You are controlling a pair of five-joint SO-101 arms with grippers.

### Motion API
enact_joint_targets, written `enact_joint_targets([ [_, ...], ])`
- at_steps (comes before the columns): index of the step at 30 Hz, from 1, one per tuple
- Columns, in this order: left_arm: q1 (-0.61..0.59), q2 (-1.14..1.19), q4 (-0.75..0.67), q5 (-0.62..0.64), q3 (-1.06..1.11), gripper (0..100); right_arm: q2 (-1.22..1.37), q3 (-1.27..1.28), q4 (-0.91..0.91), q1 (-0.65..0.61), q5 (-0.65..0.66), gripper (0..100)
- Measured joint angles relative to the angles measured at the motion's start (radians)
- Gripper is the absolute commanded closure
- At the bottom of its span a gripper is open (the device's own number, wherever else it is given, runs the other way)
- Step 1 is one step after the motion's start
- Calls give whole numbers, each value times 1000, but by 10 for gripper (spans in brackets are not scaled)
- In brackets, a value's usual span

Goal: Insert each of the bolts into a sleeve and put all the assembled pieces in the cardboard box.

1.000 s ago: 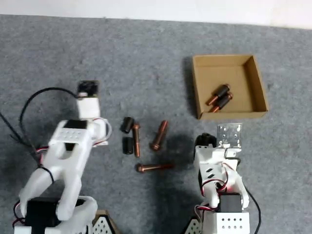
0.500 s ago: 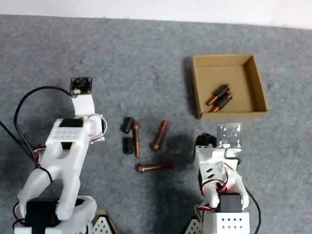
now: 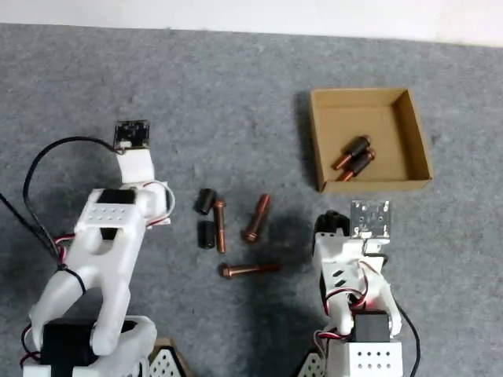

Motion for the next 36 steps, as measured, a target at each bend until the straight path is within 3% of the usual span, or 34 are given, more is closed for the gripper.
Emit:
enact_joint_targets([
  [8,183,0,0,0,2,993,0,0,-14,3,0,994],
  [18,293,0,3,3,-118,990,0,0,-14,3,0,994],
  [27,425,0,170,265,-221,827,0,0,-14,3,0,994],
  [36,394,0,-31,284,-32,822,0,0,-14,3,0,994],
])
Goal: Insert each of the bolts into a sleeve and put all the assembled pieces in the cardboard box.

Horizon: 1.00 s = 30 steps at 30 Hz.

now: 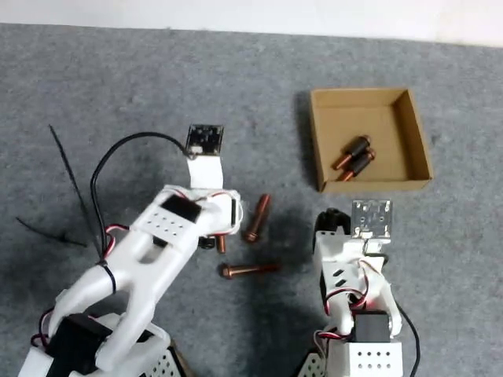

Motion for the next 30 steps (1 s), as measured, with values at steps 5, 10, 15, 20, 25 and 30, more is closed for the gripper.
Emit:
enact_joint_targets([
  [5,0,0,-23,0,28,821,0,0,0,0,0,994],
  [10,0,68,-54,0,29,822,0,0,0,0,0,994],
  [15,0,250,-92,-20,-46,825,0,0,0,0,0,994],
  [20,0,318,0,-17,-138,825,0,0,0,0,0,994],
  [25,0,321,12,-23,-147,825,0,0,-6,0,0,993],
  [30,0,321,12,-23,-147,825,0,0,-6,0,0,993],
])
